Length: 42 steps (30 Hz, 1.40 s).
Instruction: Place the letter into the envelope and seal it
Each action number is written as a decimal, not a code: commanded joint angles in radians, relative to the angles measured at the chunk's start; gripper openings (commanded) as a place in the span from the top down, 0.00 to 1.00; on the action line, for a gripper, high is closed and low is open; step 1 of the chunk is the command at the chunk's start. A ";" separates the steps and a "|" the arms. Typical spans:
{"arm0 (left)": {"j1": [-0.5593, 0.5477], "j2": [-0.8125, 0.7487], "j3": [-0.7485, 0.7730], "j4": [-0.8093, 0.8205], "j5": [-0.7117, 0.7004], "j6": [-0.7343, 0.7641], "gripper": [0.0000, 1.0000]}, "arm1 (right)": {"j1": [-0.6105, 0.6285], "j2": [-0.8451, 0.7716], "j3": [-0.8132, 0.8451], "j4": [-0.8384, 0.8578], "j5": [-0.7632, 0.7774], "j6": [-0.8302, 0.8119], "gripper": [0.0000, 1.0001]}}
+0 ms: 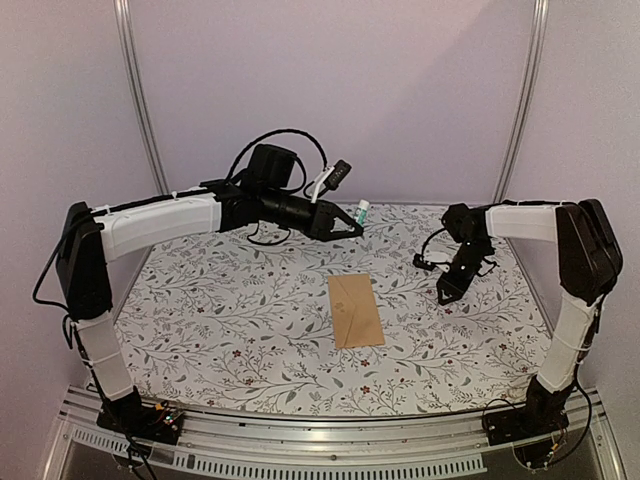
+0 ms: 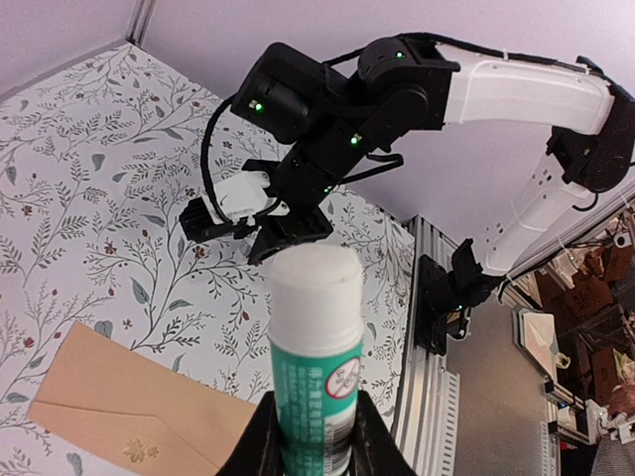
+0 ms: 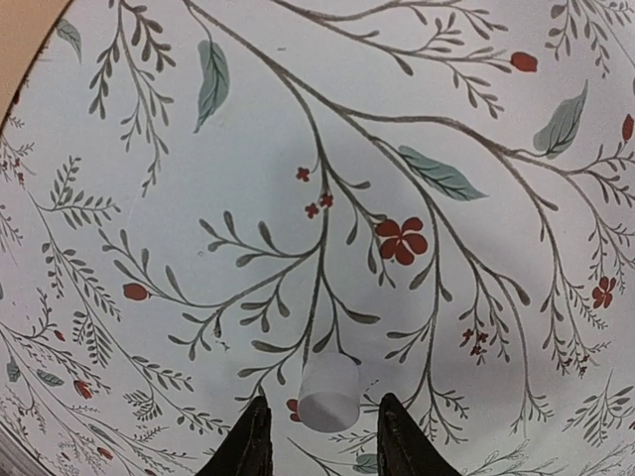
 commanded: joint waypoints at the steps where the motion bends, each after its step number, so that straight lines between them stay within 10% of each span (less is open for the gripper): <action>1: -0.008 -0.035 -0.003 0.018 0.004 0.000 0.94 | 0.009 0.028 0.038 -0.012 0.025 0.021 0.66; 42: -0.003 -0.025 -0.008 0.041 0.024 -0.017 0.94 | 0.017 0.061 0.049 -0.038 0.029 0.060 0.90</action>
